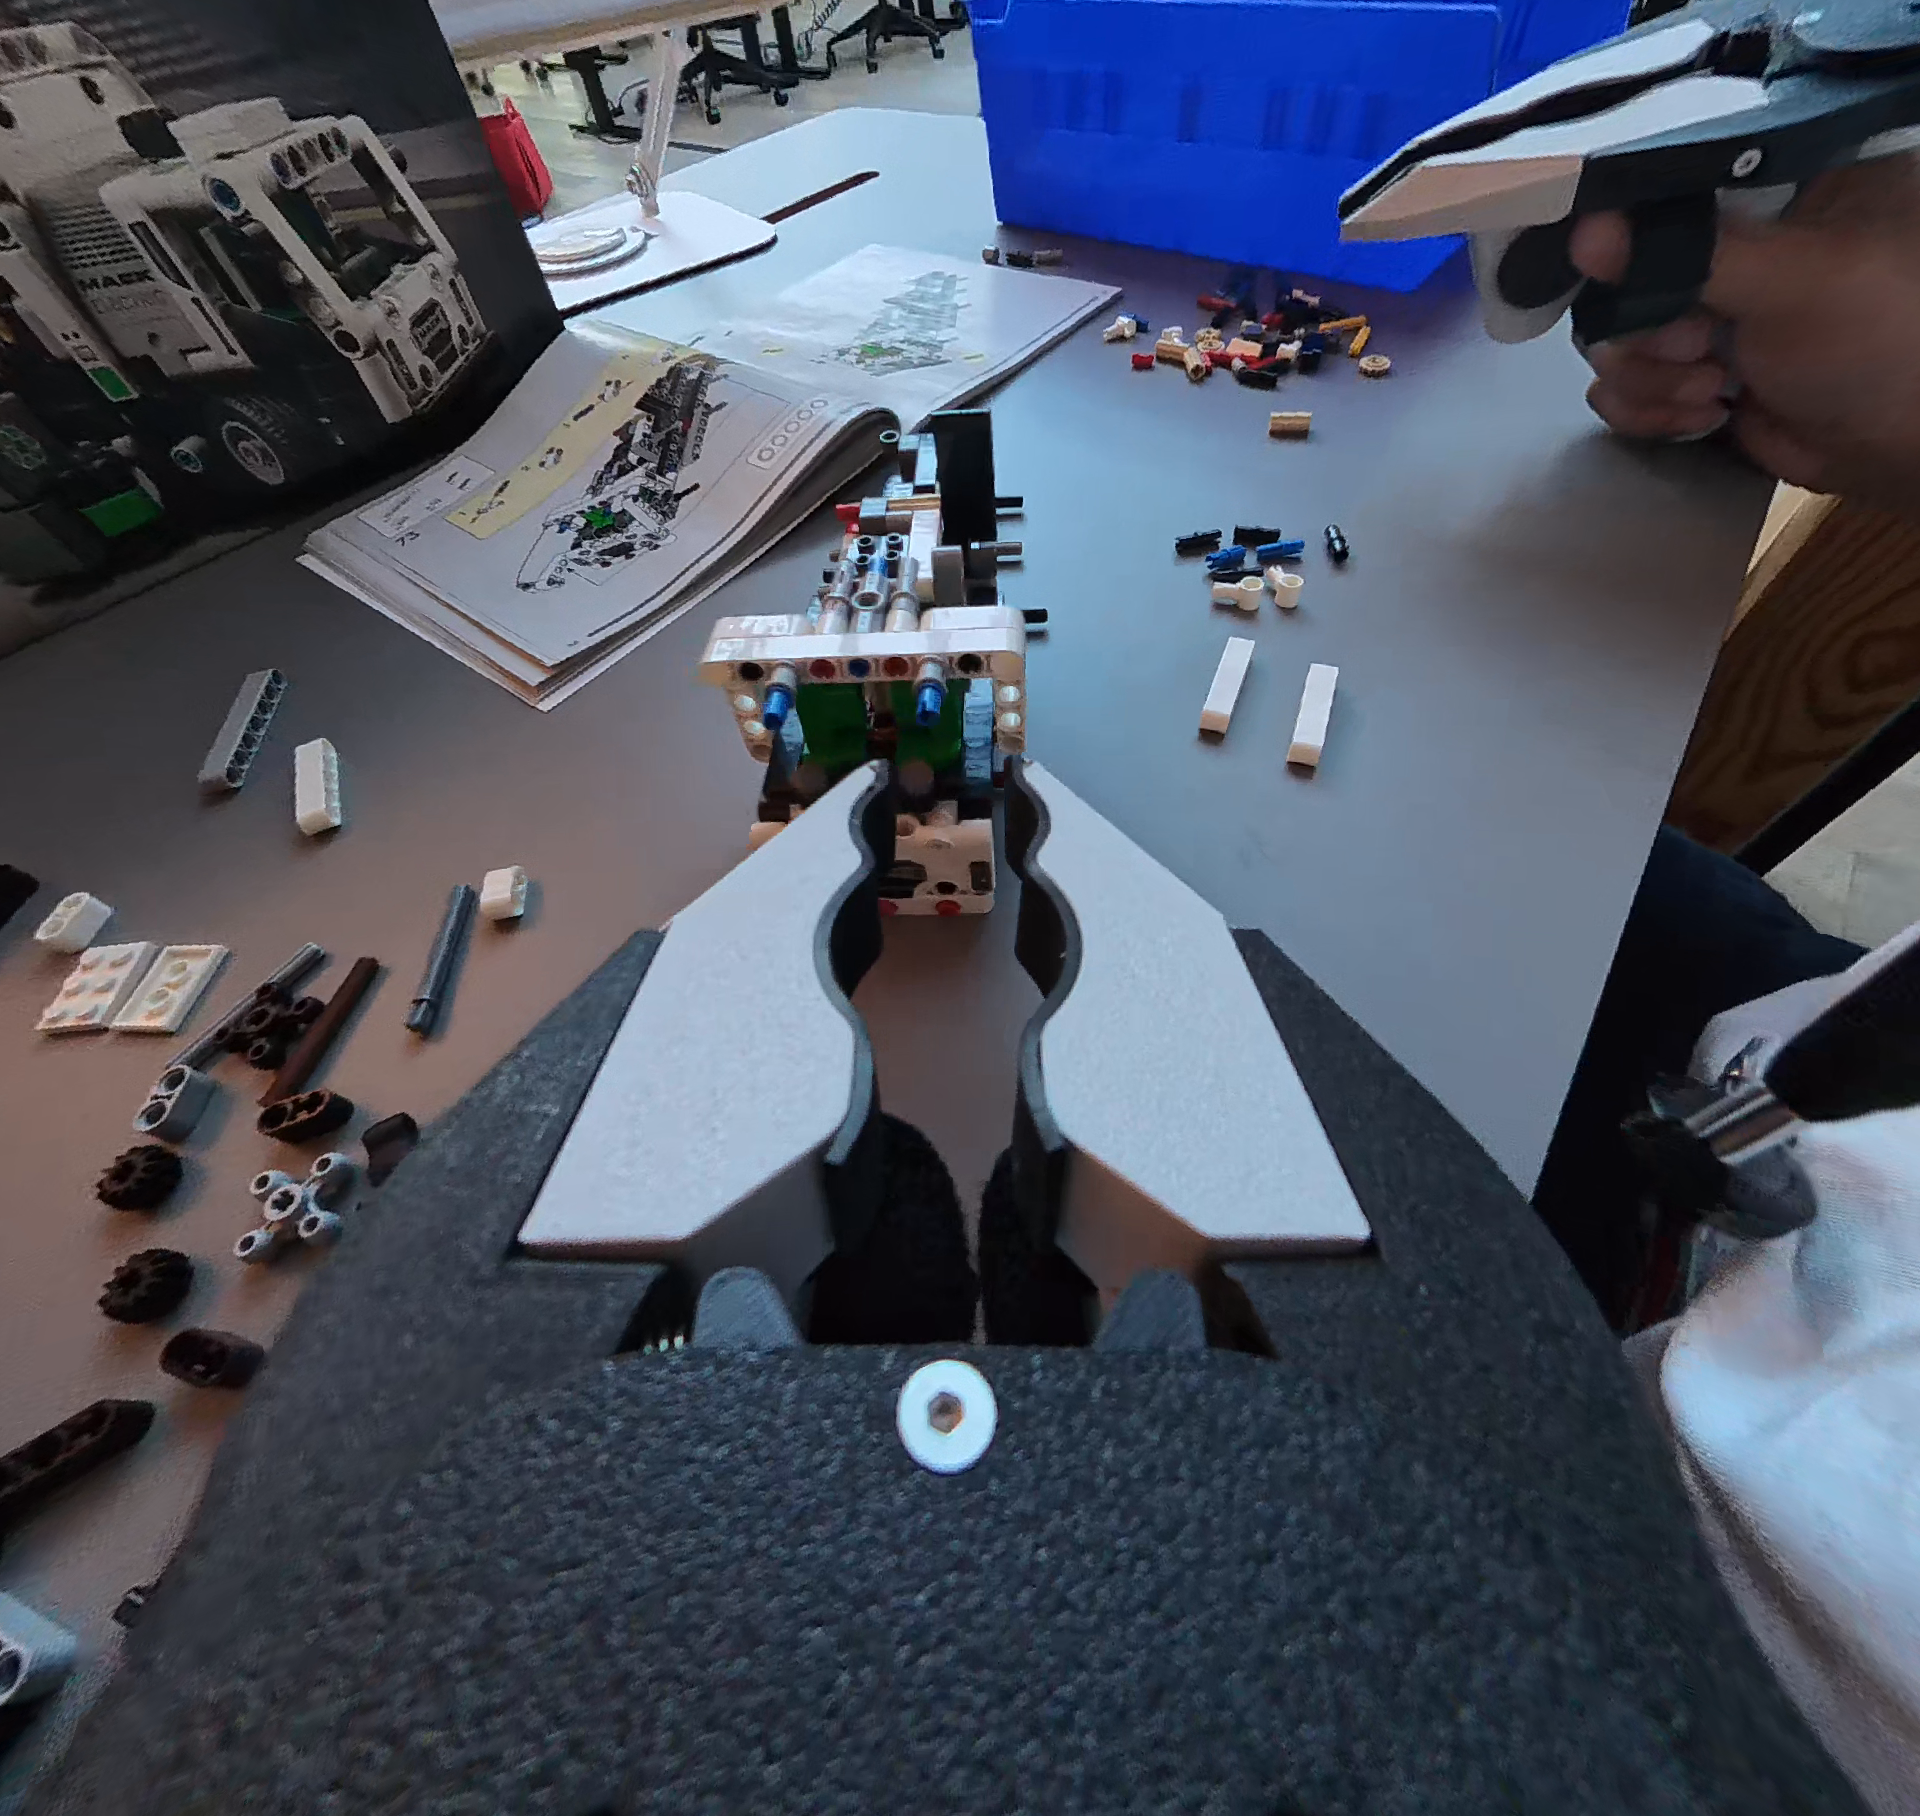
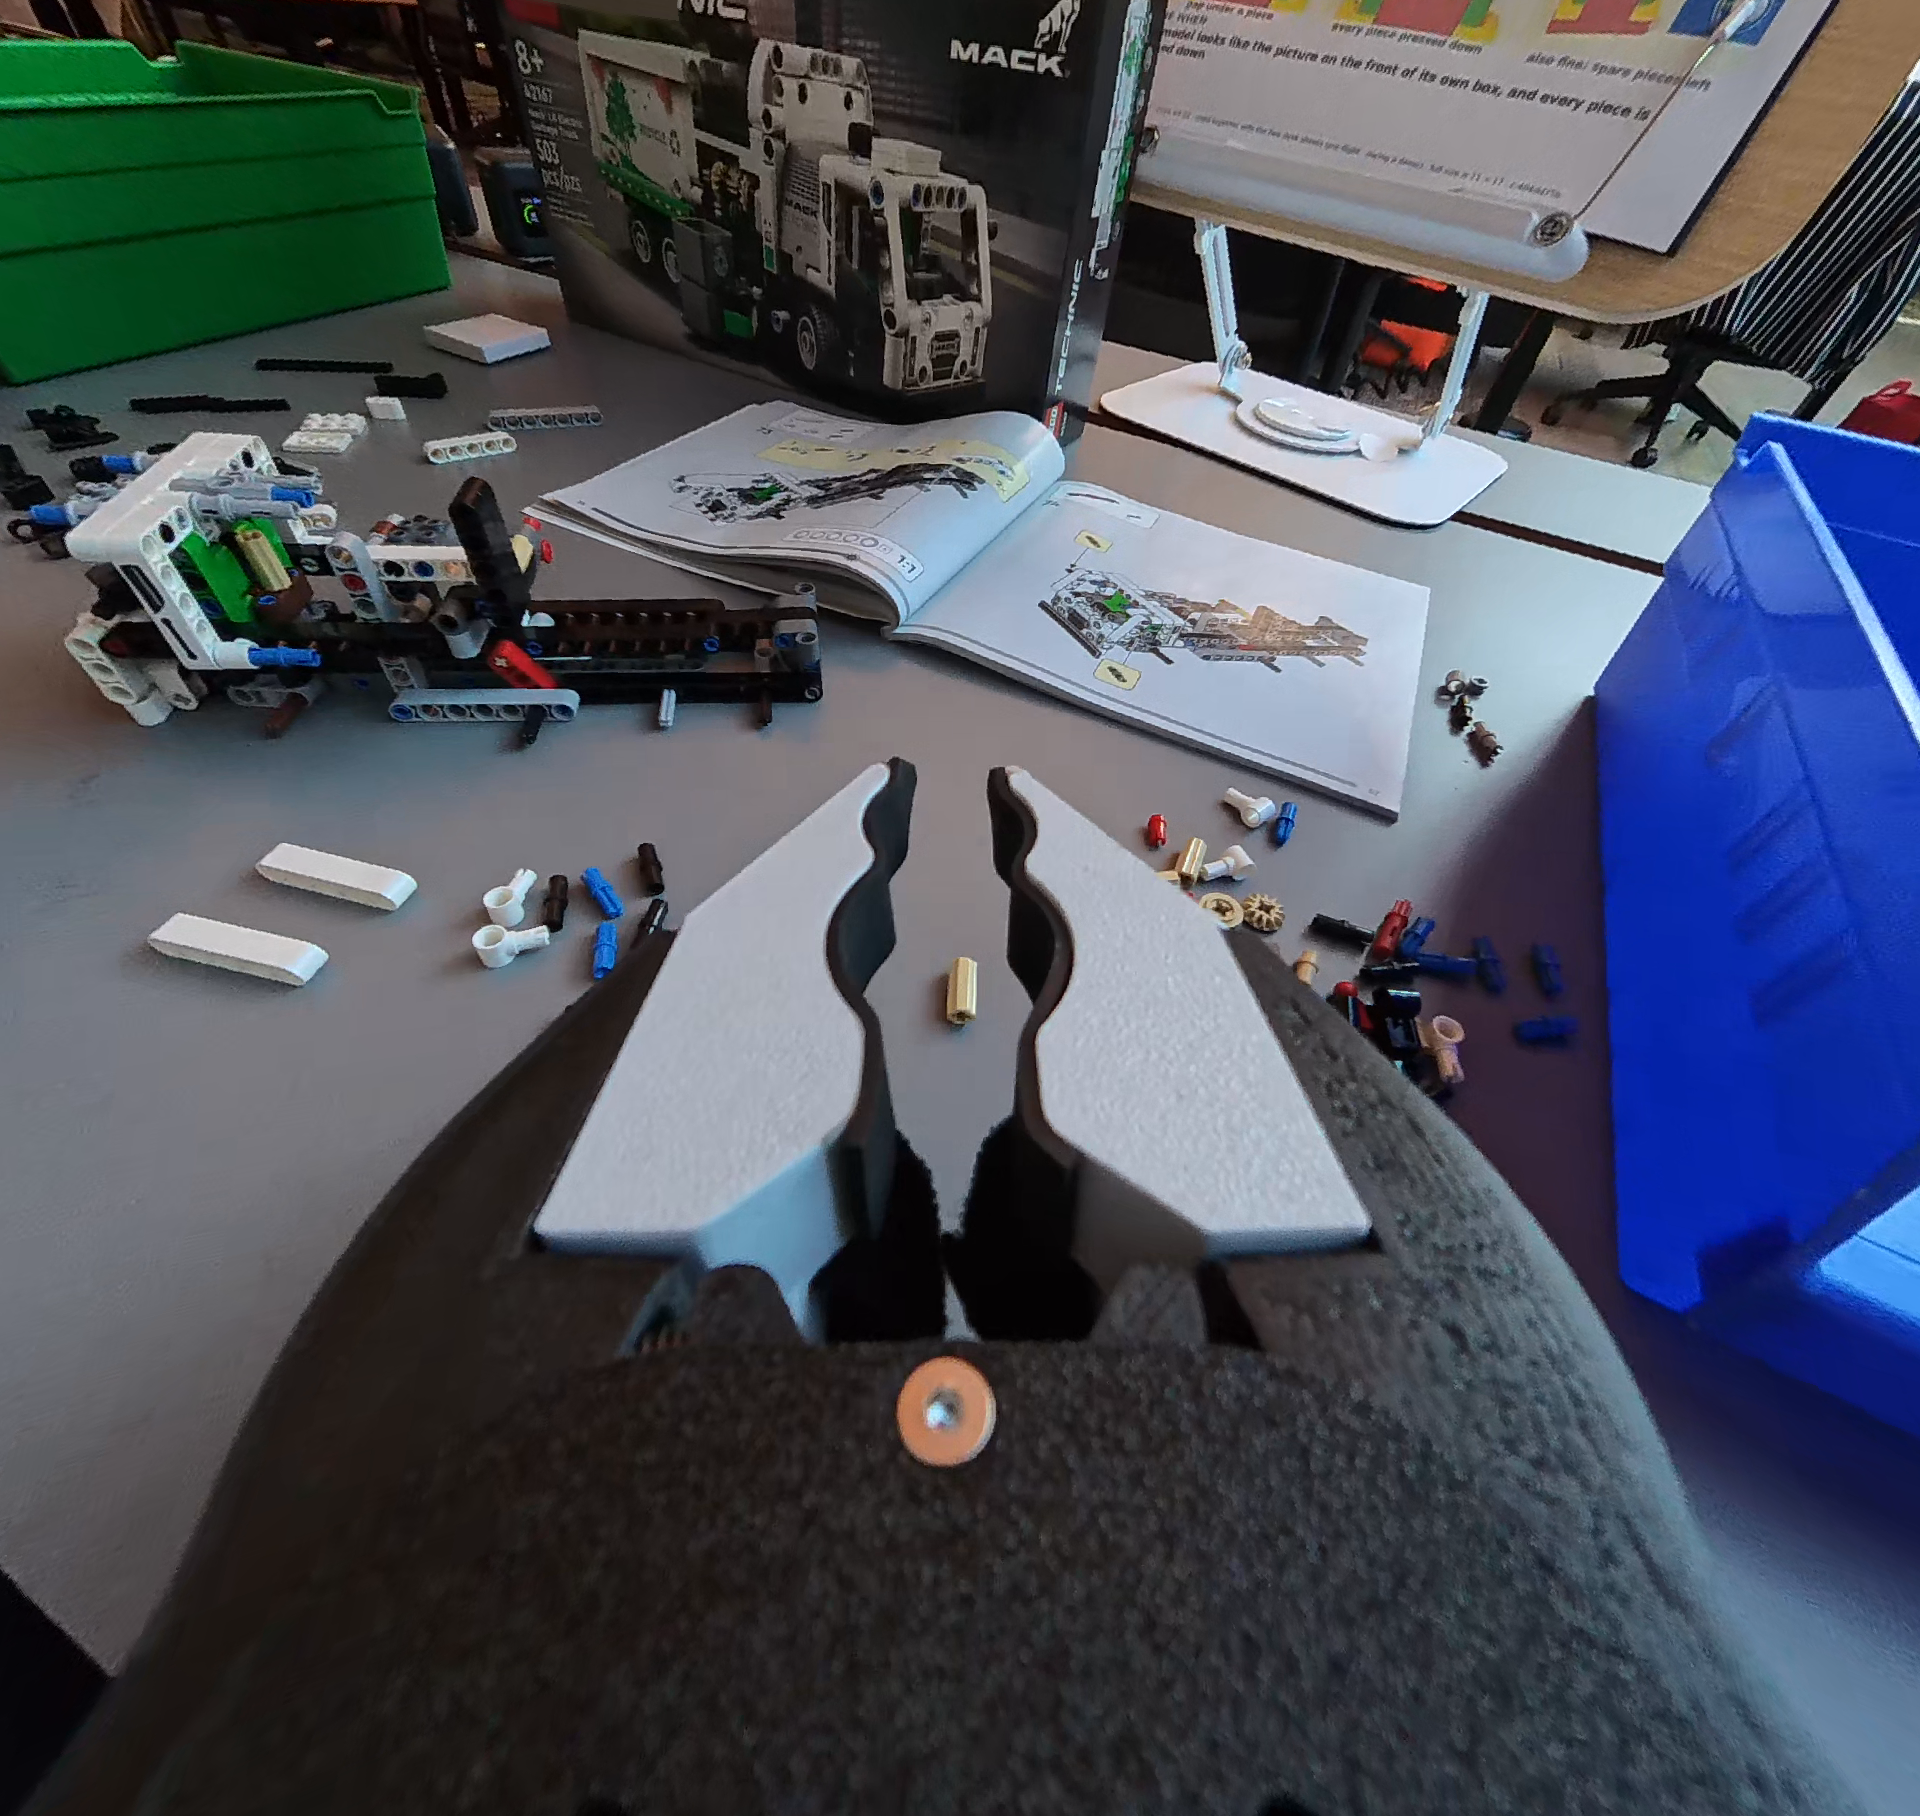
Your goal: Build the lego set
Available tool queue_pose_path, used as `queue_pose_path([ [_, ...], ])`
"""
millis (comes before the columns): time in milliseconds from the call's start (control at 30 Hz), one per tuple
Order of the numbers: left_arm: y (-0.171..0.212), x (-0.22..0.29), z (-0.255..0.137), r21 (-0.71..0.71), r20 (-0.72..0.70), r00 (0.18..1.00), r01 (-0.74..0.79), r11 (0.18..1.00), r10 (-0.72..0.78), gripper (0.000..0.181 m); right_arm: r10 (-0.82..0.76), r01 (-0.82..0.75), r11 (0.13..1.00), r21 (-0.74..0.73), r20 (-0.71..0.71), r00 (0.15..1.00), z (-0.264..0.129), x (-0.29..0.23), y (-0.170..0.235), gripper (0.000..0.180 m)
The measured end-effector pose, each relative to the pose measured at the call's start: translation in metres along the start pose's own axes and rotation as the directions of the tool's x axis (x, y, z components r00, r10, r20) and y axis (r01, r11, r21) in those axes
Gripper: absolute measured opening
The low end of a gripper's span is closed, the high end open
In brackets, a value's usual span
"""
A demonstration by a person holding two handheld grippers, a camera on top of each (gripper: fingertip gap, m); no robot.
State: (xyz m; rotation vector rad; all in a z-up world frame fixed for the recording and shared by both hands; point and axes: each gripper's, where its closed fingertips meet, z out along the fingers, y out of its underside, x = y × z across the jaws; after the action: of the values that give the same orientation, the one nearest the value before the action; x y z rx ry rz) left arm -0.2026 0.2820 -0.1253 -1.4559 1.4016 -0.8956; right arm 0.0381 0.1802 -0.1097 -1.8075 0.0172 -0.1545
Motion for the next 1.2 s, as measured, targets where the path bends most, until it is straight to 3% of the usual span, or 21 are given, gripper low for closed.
queue_pose_path([
  [400,-0.002,0.003,0.0,0.009,0.005,1.0,-0.03,1.0,0.03,0.014,-0.044,0.044,0.999,-0.001,0.009,0.999,0.0,-0.006,0.0,0.014],
  [533,-0.018,0.035,0.019,0.017,-0.085,0.995,-0.047,0.999,0.048,0.015,-0.055,0.056,0.998,-0.022,0.014,0.998,0.002,-0.007,0.003,0.014],
  [733,-0.013,0.093,0.095,-0.238,-0.196,0.977,0.04,0.97,-0.088,0.023,-0.074,0.074,0.997,-0.027,0.011,0.997,0.001,-0.009,0.004,0.014],
  [833,-0.003,0.097,0.123,-0.345,-0.203,0.971,0.051,0.937,-0.127,0.026,-0.074,0.074,0.997,-0.015,0.016,0.997,0.0,-0.01,0.003,0.014],
  [1067,0.004,0.095,0.139,-0.412,-0.222,0.975,-0.097,0.906,0.004,0.016,-0.042,0.041,0.999,0.033,0.027,0.999,-0.006,-0.008,-0.003,0.014],
  [1200,0.005,0.099,0.139,-0.418,-0.227,0.974,-0.105,0.902,0.008,0.013,-0.02,0.018,0.999,0.049,0.038,0.999,-0.008,-0.006,-0.005,0.014],
])
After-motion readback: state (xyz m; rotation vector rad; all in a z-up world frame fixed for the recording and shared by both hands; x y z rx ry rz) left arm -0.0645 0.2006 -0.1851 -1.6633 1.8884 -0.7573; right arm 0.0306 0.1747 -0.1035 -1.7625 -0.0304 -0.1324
